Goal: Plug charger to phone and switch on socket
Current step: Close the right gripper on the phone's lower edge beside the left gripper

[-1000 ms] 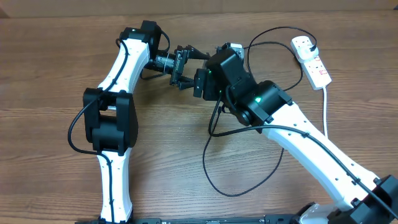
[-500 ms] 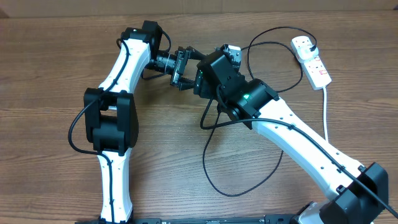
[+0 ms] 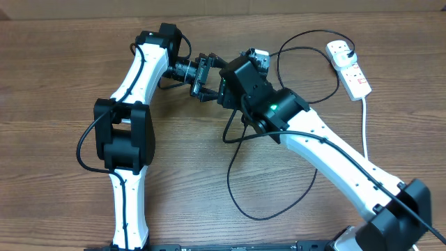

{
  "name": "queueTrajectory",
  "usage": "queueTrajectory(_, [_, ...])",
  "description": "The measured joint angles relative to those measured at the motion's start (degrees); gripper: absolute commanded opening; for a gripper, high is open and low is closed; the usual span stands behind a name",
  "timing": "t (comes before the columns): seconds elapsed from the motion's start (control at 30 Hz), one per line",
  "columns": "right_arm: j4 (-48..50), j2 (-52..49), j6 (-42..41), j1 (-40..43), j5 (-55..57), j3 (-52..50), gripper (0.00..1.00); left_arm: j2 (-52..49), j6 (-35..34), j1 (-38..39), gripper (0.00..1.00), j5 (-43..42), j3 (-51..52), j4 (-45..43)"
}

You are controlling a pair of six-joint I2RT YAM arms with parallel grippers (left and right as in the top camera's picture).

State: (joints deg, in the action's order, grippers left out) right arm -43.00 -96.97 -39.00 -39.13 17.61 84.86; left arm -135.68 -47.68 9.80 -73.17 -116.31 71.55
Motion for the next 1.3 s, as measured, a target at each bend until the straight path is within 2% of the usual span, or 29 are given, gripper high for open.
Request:
queueTrajectory(0.37, [1.4, -2.0, 0.0, 0.0, 0.3, 0.0, 0.56, 0.0, 0.0, 0.3, 0.73, 0.9, 0.0, 0.0])
queueTrajectory(0.83, [1.4, -2.0, -0.1, 0.0, 1.3, 0.0, 0.47, 0.0, 0.0, 0.3, 0.73, 0.9, 0.0, 0.0])
queueTrajectory(0.9, [1.4, -2.0, 0.0, 0.0, 1.3, 0.0, 0.4, 0.0, 0.0, 0.3, 0.73, 0.9, 0.0, 0.0])
queueTrajectory(1.3, [1.5, -2.0, -0.3, 0.0, 1.4, 0.0, 0.32, 0.0, 0.0, 0.4, 0.73, 0.9, 0.0, -0.2])
